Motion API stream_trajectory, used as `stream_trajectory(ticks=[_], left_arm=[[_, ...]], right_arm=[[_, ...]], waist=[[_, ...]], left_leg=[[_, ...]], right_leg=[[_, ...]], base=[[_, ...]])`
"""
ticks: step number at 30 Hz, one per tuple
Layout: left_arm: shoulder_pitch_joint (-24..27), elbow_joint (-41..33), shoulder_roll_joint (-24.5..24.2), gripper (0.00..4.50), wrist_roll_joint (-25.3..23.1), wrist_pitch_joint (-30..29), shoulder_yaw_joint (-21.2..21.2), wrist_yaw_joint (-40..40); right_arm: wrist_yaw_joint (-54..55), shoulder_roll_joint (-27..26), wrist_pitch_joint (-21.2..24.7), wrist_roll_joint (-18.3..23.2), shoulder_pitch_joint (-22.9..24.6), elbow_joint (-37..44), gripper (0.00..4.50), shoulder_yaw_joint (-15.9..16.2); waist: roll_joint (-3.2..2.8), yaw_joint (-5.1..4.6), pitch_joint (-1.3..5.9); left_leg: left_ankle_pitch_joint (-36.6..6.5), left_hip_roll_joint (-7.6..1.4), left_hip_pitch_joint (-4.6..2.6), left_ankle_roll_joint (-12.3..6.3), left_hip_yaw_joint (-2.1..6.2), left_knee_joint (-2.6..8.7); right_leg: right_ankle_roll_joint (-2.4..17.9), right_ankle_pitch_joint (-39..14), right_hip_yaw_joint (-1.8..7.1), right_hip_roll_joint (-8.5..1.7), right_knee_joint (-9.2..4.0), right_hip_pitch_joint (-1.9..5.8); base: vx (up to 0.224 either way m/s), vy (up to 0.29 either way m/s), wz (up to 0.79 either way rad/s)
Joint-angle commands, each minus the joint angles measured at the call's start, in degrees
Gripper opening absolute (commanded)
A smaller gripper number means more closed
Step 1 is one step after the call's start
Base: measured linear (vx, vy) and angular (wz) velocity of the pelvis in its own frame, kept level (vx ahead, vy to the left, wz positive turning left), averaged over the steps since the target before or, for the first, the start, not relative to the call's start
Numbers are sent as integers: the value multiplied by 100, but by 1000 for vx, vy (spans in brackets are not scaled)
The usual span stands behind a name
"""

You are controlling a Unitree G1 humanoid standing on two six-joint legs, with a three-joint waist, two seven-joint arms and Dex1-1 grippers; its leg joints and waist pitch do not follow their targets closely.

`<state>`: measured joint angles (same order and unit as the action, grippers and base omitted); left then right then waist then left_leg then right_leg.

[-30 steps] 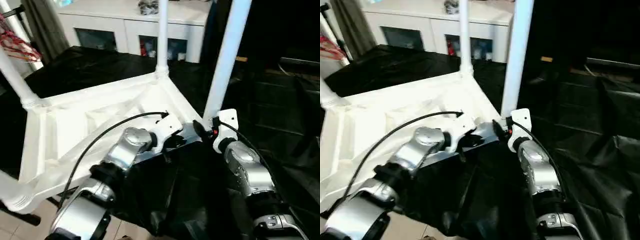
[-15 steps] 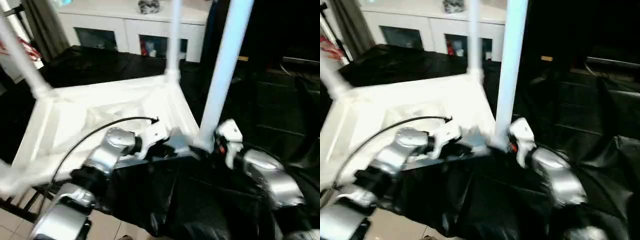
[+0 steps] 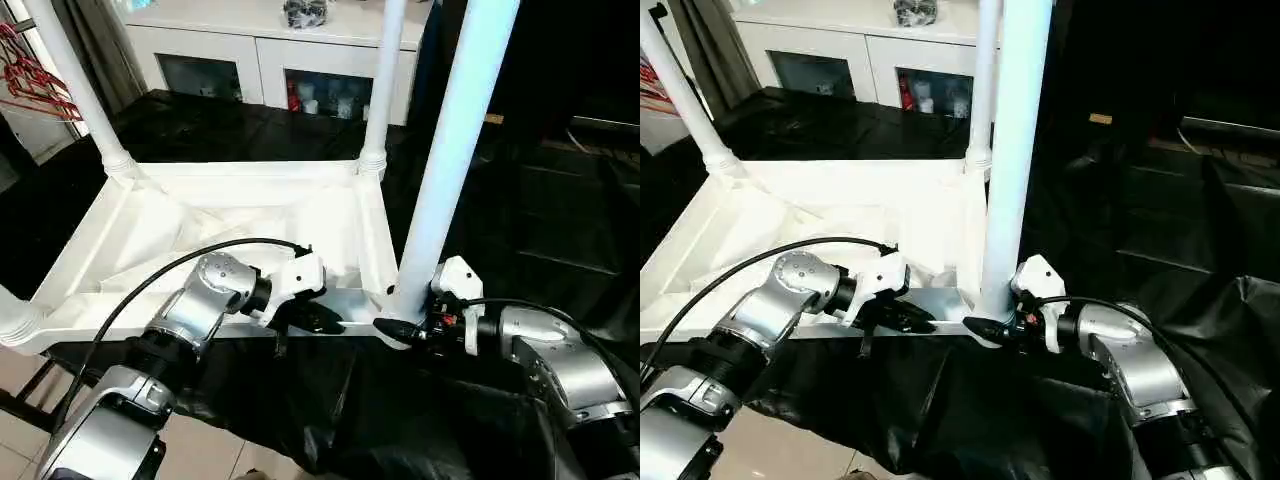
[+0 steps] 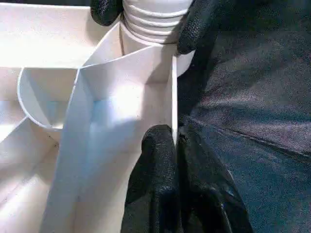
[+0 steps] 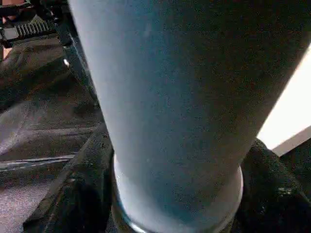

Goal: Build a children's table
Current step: Rotate leg to tighten

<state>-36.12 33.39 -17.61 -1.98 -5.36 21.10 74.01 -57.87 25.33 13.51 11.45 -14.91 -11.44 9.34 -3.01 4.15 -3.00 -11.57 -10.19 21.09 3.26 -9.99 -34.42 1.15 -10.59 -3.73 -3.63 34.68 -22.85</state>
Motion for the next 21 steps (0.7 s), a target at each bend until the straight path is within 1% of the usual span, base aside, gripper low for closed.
stream_trajectory(ticks=[1, 3, 4, 5, 6, 7, 8, 9, 10, 11, 12, 13, 14, 15, 16, 17, 18, 19, 20, 21], left_arm=[[1, -144, 138, 0, 18, -83, 64, -161], [-21, -115, 211, 0, 5, -122, 22, -327], [-71, -28, 331, 0, -68, -153, -31, -658], [-108, 33, 404, 0, -104, -176, -61, -839], [-268, 308, 705, 0, -283, -242, -166, -1637], [-323, 406, 803, 0, -338, -267, -201, -1904], [-361, 467, 870, 0, -362, -286, -219, -2049], [-441, 577, 1029, 0, -378, -356, -251, -2294], [-499, 653, 1147, 0, -390, -434, -288, -2516], [-512, 671, 1175, 0, -391, -455, -300, -2572], [-555, 731, 1270, 0, -393, -523, -340, -2761], [-612, 817, 1396, 0, -402, -586, -365, -2984], [-673, 920, 1509, 0, -426, -613, -383, -3215], [-699, 970, 1572, 0, -455, -604, -358, -3301], [-704, 991, 1606, 0, -503, -556, -336, -3344], [-694, 986, 1624, 0, -533, -511, -327, -3327], [-691, 992, 1634, 0, -544, -490, -328, -3314], [-672, 987, 1640, 0, -558, -414, -319, -3234], [-636, 952, 1604, 0, -553, -355, -301, -3113], [-600, 909, 1552, 0, -545, -291, -279, -3003]], right_arm=[[82, -261, 25, 42, 70, 97, 274, 217], [432, -412, 4, -64, 31, -27, 273, 146], [1010, -654, -67, -221, -34, -241, 273, 29], [1306, -784, -79, -285, -73, -352, 272, -36], [2354, -1267, -101, -447, -213, -747, 272, -292], [2622, -1402, -88, -458, -249, -844, 272, -370], [2798, -1488, -80, -460, -281, -914, 272, -424], [3212, -1674, -65, -483, -370, -1094, 272, -534], [3461, -1789, -43, -496, -434, -1217, 272, -595], [3518, -1816, -38, -499, -449, -1246, 272, -608], [3707, -1909, -23, -508, -500, -1343, 272, -653], [3931, -2017, -60, -572, -596, -1499, 272, -659], [4110, -2118, -113, -618, -713, -1676, 272, -659], [4193, -2173, -192, -678, -812, -1801, 272, -625], [4203, -2231, -288, -722, -877, -1875, 272, -624], [4149, -2270, -344, -711, -910, -1888, 272, -654], [4138, -2289, -369, -710, -922, -1897, 307, -671], [4048, -2319, -397, -669, -935, -1886, 328, -711], [3870, -2309, -354, -577, -917, -1810, 342, -732], [3742, -2274, -319, -527, -892, -1734, 342, -724]], waist=[[77, 9, 356], [78, 2, 346], [82, -15, 336], [78, -33, 329], [91, -74, 311], [72, -127, 288], [83, -139, 295], [111, -135, 298], [89, -133, 303], [87, -142, 300], [99, -143, 321], [91, -128, 335], [94, -136, 337], [76, -149, 339], [86, -143, 348], [87, -140, 352], [84, -136, 357], [87, -129, 369], [73, -128, 367], [78, -128, 378]], left_leg=[[-850, -311, -26, -491, 100, 401], [-931, -306, -36, -428, 99, 409], [-995, -302, -37, -353, 100, 421], [-1053, -293, -42, -315, 100, 425], [-1164, -279, -43, -242, 106, 435], [-1388, -260, -83, -118, 112, 440], [-1463, -249, -101, -74, 126, 440], [-1430, -247, -99, -81, 134, 448], [-1371, -253, -100, -121, 126, 447], [-1354, -248, -89, -142, 121, 448], [-1263, -248, -60, -158, 127, 449], [-1179, -259, -62, -201, 126, 448], [-1115, -253, -50, -220, 115, 440], [-1103, -251, -49, -216, 113, 440], [-1064, -246, -45, -229, 116, 434], [-1022, -249, -32, -291, 108, 424], [-972, -252, -25, -316, 108, 420], [-870, -251, -16, -375, 106, 415], [-846, -253, -14, -400, 109, 414], [-795, -257, -13, -453, 109, 409]], right_leg=[[1307, -1271, 283, -503, -454, 306], [1258, -1465, 288, -504, -478, 289], [1203, -1650, 285, -504, -494, 279], [1184, -1755, 281, -499, -506, 271], [1102, -2041, 270, -496, -535, 260], [1010, -2486, 255, -490, -590, 213], [936, -2675, 245, -497, -611, 223], [818, -2789, 251, -497, -629, 236], [801, -2711, 273, -505, -636, 217], [809, -2671, 272, -501, -642, 215], [820, -2493, 269, -497, -615, 250], [857, -2240, 275, -497, -602, 254], [897, -2095, 279, -490, -587, 250], [984, -1952, 273, -491, -574, 246], [1019, -1836, 267, -490, -560, 274], [1061, -1691, 278, -502, -554, 281], [1075, -1600, 280, -505, -541, 291], [1097, -1428, 280, -503, -522, 304], [1111, -1369, 278, -502, -516, 303], [1143, -1237, 275, -499, -500, 316]], base=[[0, 0, 0], [0, 0, 0], [0, 0, 0], [0, 0, 0], [0, 0, 0], [0, 0, 0], [0, 0, 0], [0, 0, 0], [0, 0, 0], [0, 0, 0], [0, 0, 0], [0, 0, 0], [0, 0, 0], [0, 0, 0], [0, 0, 0], [0, 0, 0], [0, 0, 0], [0, 0, 0], [0, 0, 0], [0, 0, 0]])
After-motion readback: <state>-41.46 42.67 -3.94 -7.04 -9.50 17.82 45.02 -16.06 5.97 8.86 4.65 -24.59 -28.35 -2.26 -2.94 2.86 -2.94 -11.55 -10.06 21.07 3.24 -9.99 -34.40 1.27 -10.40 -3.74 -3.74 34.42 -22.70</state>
